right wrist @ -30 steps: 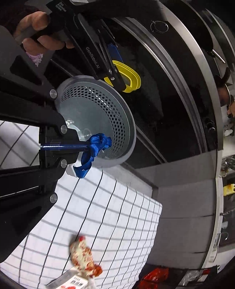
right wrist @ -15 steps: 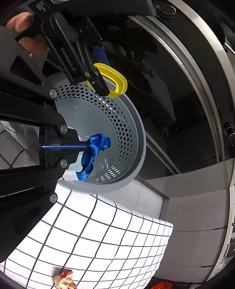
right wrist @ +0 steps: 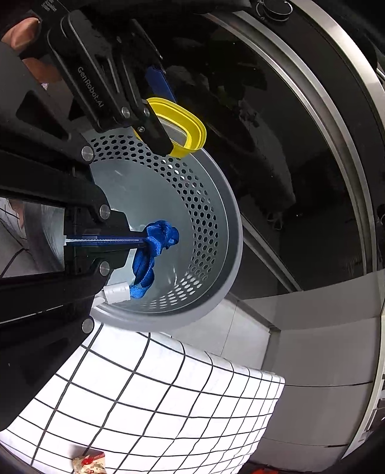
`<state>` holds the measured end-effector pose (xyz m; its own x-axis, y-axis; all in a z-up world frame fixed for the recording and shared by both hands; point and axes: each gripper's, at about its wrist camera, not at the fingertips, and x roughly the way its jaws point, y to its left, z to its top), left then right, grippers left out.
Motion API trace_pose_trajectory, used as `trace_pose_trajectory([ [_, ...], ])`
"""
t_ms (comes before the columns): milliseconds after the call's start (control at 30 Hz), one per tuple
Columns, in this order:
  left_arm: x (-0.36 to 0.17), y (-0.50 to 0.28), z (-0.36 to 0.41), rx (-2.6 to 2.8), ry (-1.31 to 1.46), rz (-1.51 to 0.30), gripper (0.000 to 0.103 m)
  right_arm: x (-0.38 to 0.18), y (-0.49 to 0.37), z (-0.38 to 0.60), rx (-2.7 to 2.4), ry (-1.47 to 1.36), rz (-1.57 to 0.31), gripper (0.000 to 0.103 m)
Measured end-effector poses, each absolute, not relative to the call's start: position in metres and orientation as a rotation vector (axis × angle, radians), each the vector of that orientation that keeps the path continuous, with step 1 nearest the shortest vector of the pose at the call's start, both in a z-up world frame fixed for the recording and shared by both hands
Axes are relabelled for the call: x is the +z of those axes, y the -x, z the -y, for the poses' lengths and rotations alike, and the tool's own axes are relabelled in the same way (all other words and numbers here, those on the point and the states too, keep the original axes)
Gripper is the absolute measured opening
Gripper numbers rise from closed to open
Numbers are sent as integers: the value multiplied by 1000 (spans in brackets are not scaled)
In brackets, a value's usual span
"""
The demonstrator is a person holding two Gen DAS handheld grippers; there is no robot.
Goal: Collect trash
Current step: 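Carry lid and keychain over the grey basket and release both inside, then move both open tools back over the wrapper and medicine box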
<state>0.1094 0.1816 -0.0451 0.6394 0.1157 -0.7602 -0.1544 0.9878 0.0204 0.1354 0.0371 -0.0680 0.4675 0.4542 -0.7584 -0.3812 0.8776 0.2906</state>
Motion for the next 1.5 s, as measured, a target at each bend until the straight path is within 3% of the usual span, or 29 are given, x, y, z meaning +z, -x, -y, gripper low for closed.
trace_pose_trajectory([
  [200, -46, -110, -186, 152, 73, -869, 76, -67, -136, -35, 515, -84, -946, 5],
  [233, -47, -110, -187, 156, 78, -870, 79, -67, -137, -35, 513, -83, -943, 20],
  [267, -47, -110, -188, 158, 81, -871, 80, -66, -136, -34, 509, -82, -936, 42],
  [300, -48, -110, -189, 159, 86, -873, 80, -64, -134, -33, 504, -82, -925, 49],
  [867, -35, -105, -169, 126, 79, -847, 80, -57, -107, 1, 451, -86, -907, 50],
  [1500, 11, -71, -35, -144, -9, -784, 81, -22, -34, 251, 89, -137, -891, 57],
])
